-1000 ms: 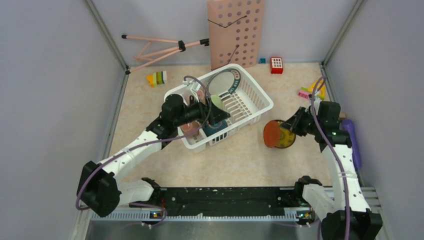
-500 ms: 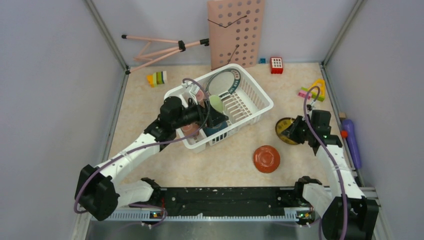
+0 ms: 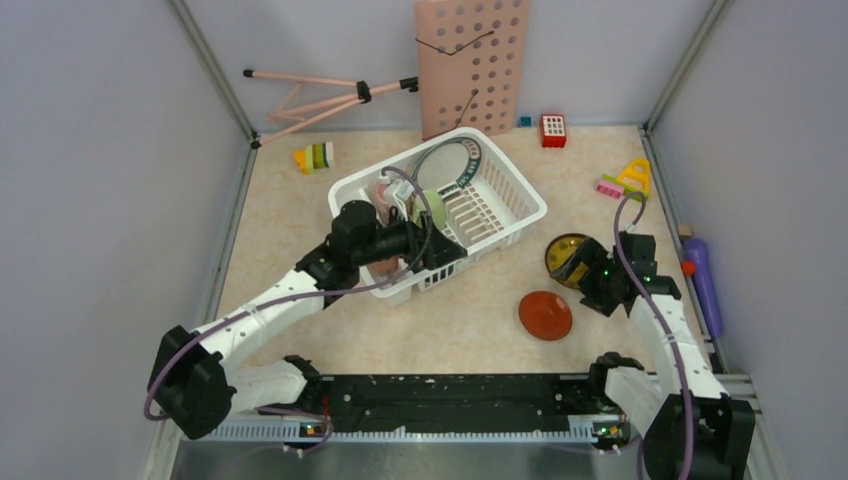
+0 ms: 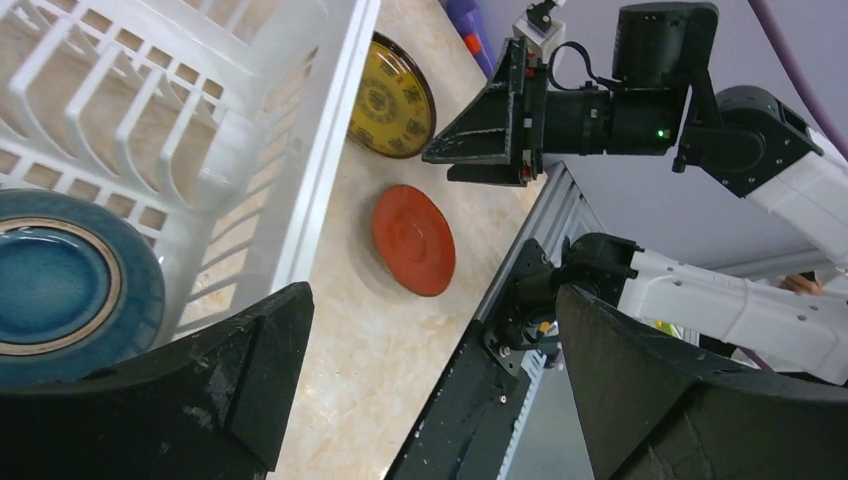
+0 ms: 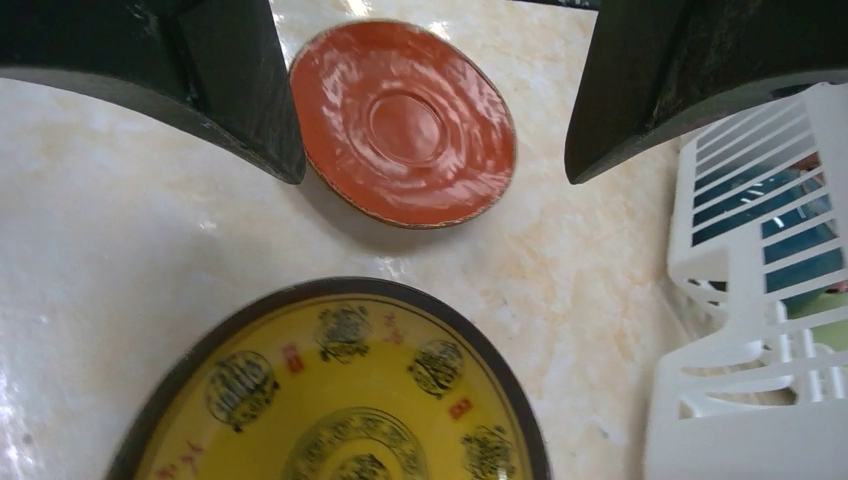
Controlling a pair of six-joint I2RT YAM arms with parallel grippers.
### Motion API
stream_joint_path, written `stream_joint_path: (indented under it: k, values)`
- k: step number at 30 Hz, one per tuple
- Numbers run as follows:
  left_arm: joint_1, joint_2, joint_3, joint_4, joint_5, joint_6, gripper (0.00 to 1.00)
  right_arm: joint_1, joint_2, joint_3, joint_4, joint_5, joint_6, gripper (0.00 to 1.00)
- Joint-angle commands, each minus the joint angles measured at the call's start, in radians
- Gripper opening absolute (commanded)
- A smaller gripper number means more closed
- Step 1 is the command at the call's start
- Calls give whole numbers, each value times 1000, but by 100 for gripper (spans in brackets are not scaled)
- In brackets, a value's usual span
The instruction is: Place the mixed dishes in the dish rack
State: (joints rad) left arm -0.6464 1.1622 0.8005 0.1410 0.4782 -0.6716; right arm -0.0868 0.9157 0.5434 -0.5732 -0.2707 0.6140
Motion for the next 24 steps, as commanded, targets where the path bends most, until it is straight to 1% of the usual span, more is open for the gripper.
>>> stream_joint_path:
  k: [1, 4, 8, 14, 16, 18, 20, 22, 24]
  values:
    - [-40, -11, -11, 47, -14, -14, 96, 13, -10, 28, -105, 49, 27, 99]
    - [-70, 6, -22, 63, -39, -22, 96, 29, -24, -14, -105, 18, 47, 99]
    - [-125, 40, -21, 72, -53, -35, 95, 52, -23, -32, -137, 41, 43, 99]
    - [-171, 84, -21, 75, -56, -45, 95, 161, 33, -68, -83, 76, 96, 98]
    - [-177, 80, -24, 70, -61, -42, 94, 182, 60, -91, -46, 51, 111, 93]
    - [-180, 71, -27, 59, -70, -32, 94, 193, 76, -107, -26, 44, 125, 90]
    - [-181, 61, -25, 41, -81, -19, 95, 200, 75, -118, -18, 57, 132, 82]
    - [-181, 53, -26, 30, -89, -12, 94, 203, 76, -129, -11, 61, 139, 72]
    - [-181, 51, -26, 29, -95, -8, 95, 215, 78, -143, 5, 53, 157, 67]
